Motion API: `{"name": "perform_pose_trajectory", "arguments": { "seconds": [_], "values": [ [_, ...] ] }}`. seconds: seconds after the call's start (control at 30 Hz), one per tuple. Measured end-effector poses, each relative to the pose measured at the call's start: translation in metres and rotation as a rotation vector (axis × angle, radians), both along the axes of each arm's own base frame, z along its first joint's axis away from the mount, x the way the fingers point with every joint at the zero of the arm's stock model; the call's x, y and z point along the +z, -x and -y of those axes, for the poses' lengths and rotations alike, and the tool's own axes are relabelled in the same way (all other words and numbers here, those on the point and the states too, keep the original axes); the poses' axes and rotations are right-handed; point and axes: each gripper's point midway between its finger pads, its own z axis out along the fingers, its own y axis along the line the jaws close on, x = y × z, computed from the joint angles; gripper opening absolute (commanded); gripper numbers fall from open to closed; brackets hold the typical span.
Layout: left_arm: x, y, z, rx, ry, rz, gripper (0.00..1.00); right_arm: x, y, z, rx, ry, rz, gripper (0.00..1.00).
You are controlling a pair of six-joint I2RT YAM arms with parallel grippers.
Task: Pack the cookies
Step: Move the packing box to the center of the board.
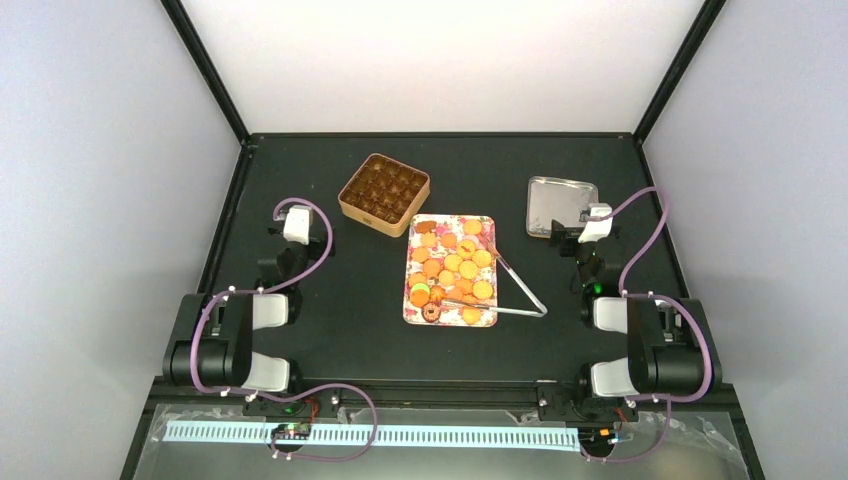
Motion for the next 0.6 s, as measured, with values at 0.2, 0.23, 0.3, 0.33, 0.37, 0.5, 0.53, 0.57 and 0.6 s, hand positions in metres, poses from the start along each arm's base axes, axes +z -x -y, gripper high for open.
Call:
{"name": "perform_pose_trajectory", "arguments": {
  "seconds": [0.2, 0.23, 0.3, 0.33, 0.37, 0.5, 0.53, 0.57, 0.6],
  "values": [
    [0.0, 0.0, 0.001, -0.001, -0.001, 0.0, 0.99, 0.0, 0.0, 0.0, 0.0, 0.0, 0.0, 1.0],
    [0.0, 0.0, 0.001, -0.003, -0.001, 0.0, 0.99, 0.0, 0.0, 0.0, 0.0, 0.0, 0.0, 1.0],
    [0.0, 0.0, 0.002, -0.004, -0.002, -0.001, 0.99, 0.0, 0.0, 0.0, 0.0, 0.0, 0.0, 1.0],
    [0.0, 0.0, 0.001, -0.003, -0.002, -0.002, 0.99, 0.0, 0.0, 0.0, 0.0, 0.0, 0.0, 1.0],
    [0.0, 0.0, 0.001, -0.002, -0.005, -0.003, 0.99, 0.0, 0.0, 0.0, -0.001, 0.0, -0.001, 1.0],
    [0.008, -0.015, 0.001, -0.005, -0.013, -0.066, 0.99, -0.001, 0.001, 0.003, -0.016, 0.0, -0.022, 1.0],
    [0.018, -0.024, 0.001, -0.01, -0.021, -0.075, 0.99, 0.001, 0.0, 0.003, -0.021, -0.001, -0.031, 1.0],
    [0.03, -0.034, 0.001, -0.015, -0.032, -0.083, 0.99, 0.006, -0.001, 0.005, -0.029, -0.006, -0.046, 1.0],
    [0.044, -0.044, 0.002, -0.021, -0.048, -0.087, 0.99, 0.016, -0.005, 0.006, -0.037, -0.019, -0.049, 1.0]
  ]
}}
